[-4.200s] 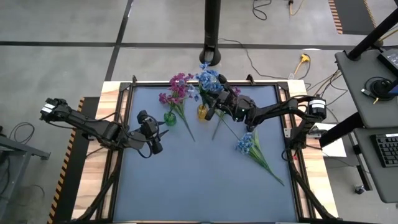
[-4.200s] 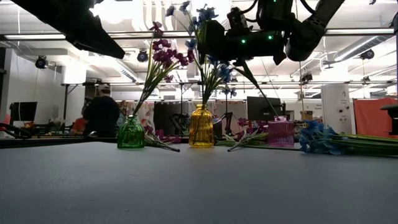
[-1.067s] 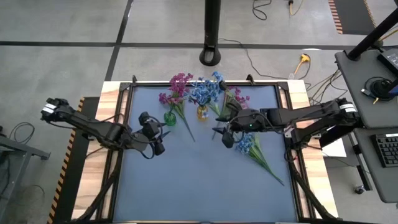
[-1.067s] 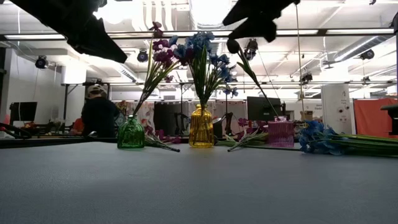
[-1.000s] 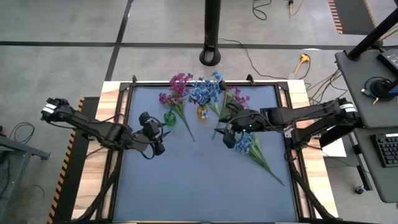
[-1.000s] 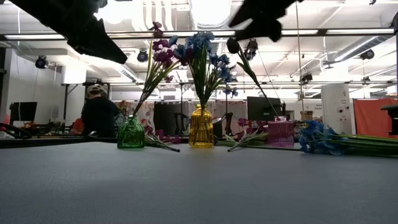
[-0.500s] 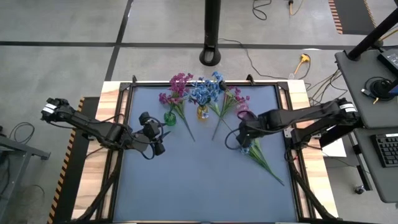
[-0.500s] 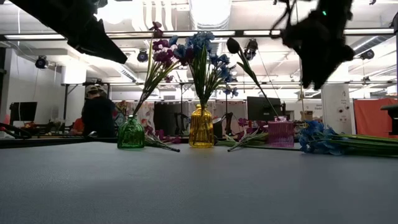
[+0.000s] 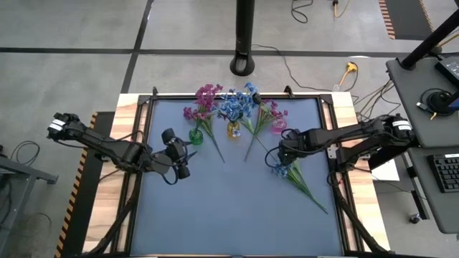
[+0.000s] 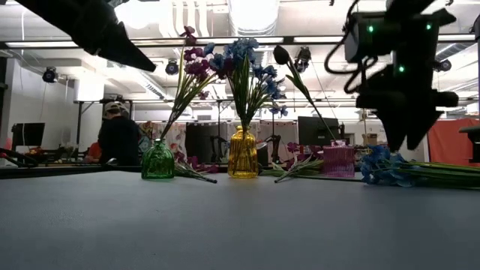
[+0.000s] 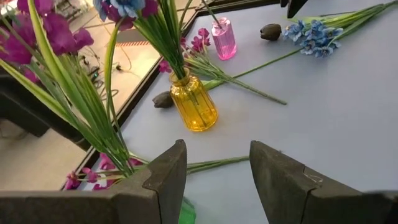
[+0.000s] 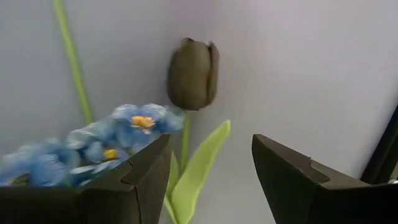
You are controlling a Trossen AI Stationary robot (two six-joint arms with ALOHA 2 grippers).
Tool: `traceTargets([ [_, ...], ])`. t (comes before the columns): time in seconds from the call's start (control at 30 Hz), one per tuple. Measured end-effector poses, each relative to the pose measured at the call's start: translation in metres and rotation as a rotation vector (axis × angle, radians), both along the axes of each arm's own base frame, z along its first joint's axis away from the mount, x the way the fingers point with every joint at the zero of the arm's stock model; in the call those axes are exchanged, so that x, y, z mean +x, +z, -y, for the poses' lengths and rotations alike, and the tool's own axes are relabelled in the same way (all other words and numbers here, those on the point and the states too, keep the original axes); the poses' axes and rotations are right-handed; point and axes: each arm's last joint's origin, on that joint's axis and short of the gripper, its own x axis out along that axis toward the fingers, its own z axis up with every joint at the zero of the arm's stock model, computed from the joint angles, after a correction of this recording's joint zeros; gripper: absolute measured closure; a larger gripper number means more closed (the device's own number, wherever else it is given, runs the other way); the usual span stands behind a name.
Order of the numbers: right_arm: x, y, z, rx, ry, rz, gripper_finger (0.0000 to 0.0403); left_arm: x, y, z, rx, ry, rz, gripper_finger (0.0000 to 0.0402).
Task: Sort flowers into vase by color
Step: Put the bottom black flower into the purple flower vase
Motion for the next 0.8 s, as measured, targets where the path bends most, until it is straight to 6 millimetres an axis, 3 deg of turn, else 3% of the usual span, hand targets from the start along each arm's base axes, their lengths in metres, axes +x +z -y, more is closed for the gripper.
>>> traceTargets([
  [0.6,-0.008,-0.035,0.001,-0.019,-0.019,0.079,0.0187,0.001,0.003,0.000,0.053,-0.032,-0.010,0.0242],
  [0.8,-0.016,-0.039,0.005,-0.108,-0.049,0.033,0.0187,0.001,0.003,0.000,0.053,-0.032,-0.009,0.0242],
])
